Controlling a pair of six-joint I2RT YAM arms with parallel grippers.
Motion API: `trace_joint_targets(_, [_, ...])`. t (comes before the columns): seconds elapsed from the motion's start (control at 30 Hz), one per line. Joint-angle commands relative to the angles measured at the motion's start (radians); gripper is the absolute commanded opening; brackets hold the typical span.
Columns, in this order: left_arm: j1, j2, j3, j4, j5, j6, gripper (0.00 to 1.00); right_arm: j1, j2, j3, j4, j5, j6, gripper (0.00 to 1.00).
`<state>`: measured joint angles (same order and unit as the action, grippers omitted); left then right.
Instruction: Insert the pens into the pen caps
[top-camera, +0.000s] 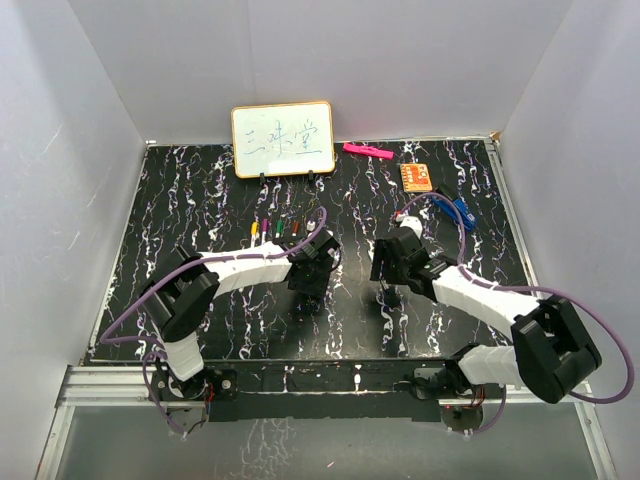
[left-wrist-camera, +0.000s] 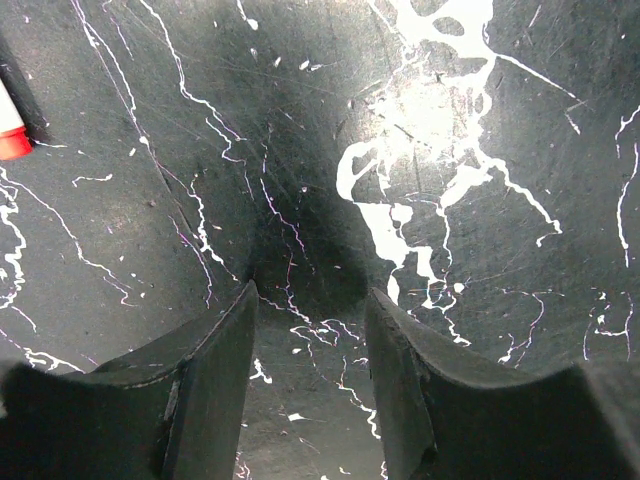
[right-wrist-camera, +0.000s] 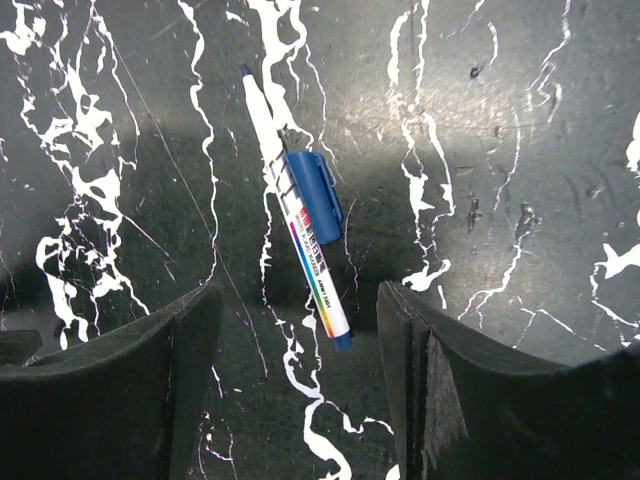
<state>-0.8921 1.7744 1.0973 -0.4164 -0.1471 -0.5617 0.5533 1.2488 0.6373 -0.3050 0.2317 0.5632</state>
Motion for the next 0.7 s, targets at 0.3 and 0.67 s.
trace_joint_targets(0.3, [0.012, -0.119, -0.027, 0.022, -0.036, -0.017, 0.46, -0.006, 0.022, -0.062, 0.12, -0.132, 0.043, 0.58])
trace_joint_targets(0.67, [0.021, -0.112, -0.04, 0.039, -0.031, -0.02, 0.46, 0.014, 0.063, -0.062, 0.157, -0.182, 0.056, 0.56])
